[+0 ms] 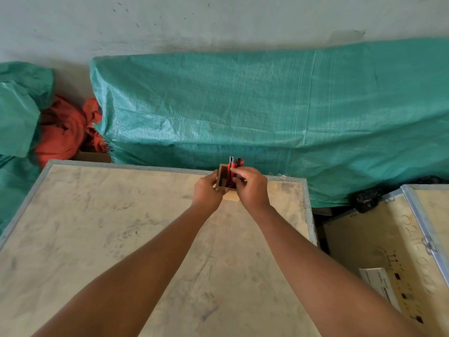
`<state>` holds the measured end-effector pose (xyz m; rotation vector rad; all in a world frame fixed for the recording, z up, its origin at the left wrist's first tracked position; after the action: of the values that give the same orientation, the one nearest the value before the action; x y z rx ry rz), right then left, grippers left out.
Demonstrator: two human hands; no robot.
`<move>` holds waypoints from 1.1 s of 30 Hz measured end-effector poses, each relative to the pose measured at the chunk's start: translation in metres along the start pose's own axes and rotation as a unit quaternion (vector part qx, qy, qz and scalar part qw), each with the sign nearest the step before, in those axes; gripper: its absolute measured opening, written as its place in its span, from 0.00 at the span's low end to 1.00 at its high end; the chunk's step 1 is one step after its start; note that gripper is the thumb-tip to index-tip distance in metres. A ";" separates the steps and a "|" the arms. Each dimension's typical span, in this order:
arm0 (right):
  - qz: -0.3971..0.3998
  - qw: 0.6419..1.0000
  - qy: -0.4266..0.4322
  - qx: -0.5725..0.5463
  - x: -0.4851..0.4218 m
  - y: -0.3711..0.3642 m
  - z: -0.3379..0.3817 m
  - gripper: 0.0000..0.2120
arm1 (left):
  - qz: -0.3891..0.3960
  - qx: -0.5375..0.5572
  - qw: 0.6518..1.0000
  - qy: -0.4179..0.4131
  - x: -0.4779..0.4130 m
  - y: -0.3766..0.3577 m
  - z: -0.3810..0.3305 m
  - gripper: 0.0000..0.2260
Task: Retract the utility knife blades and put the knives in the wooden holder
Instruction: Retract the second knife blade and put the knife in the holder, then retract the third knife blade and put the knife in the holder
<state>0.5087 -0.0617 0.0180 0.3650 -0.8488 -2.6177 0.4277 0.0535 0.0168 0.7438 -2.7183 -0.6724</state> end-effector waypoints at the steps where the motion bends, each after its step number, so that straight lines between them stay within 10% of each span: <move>1: 0.001 1.000 0.000 -0.001 0.002 0.002 0.001 0.19 | -0.002 0.000 1.000 0.001 0.003 0.001 -0.001 0.24; 9: 0.022 1.000 -0.017 -0.009 0.059 0.014 0.026 0.17 | -0.016 0.001 0.999 0.046 0.066 0.031 0.011 0.27; 21: 0.259 0.950 -0.172 -0.026 0.252 -0.074 0.097 0.17 | -0.049 -0.030 0.991 0.122 0.253 0.175 0.121 0.23; 33: 0.267 0.920 -0.274 0.083 0.356 -0.162 0.124 0.28 | 0.103 -0.194 0.973 0.077 0.341 0.190 0.209 0.24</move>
<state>0.1032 -0.0243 -0.0288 -0.5269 -1.1498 -2.1418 -0.0099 0.0945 -0.0332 0.3948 -2.3732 -1.0064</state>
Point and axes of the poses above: each hand's wrist, its own x-axis away from the middle knuckle, its own y-axis out of the back of the hand, z = x × y, the point moved 1 cm from there along -x, towards the middle knuckle, and after that the axes turned 9 degrees about -y, right-handed, at the moved point
